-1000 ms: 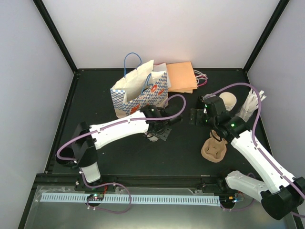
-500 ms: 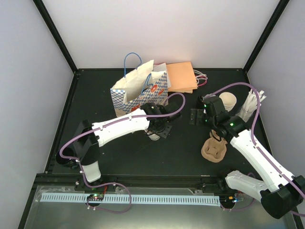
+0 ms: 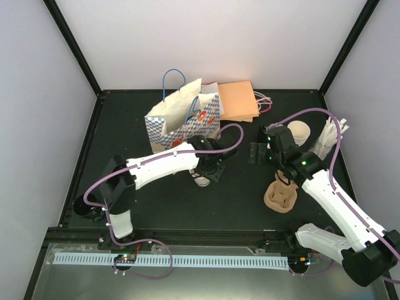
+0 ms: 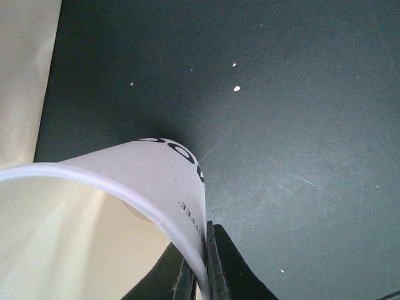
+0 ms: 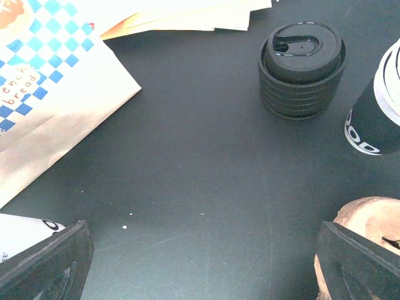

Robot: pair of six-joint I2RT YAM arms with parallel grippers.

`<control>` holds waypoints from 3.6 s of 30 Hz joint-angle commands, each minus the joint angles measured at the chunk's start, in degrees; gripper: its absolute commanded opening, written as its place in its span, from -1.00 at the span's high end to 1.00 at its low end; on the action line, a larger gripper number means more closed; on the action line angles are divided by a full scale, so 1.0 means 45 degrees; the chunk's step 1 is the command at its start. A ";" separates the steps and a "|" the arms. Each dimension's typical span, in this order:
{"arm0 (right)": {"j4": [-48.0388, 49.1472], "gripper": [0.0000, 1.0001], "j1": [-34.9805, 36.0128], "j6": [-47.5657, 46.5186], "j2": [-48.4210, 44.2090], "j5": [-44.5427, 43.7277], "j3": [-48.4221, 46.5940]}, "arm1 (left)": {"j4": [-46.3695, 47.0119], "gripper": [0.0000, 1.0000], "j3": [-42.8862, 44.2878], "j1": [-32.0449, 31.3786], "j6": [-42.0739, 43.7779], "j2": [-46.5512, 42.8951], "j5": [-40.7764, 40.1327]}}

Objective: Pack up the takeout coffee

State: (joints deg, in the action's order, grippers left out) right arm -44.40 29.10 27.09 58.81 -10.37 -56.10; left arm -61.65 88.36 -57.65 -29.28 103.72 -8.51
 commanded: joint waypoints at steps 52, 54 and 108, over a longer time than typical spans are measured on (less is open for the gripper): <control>-0.0827 -1.00 -0.0061 0.0062 0.1257 -0.1738 -0.1415 | 0.4556 -0.97 -0.3753 0.0069 0.0852 -0.8563 -0.2041; -0.0890 -1.00 -0.0061 0.0066 0.1375 -0.1802 -0.1539 | 0.5288 -0.98 -0.4581 0.0075 0.0973 -0.9401 -0.2075; -0.3397 -0.71 -0.3983 -0.0732 1.3897 -0.1476 -1.1040 | 0.5640 -0.98 -0.7350 0.0106 0.1199 -1.2250 -0.0814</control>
State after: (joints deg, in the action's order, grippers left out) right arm -58.50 12.08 24.18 119.90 -17.93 -102.83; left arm -37.78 54.17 -57.43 -23.97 47.92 -13.26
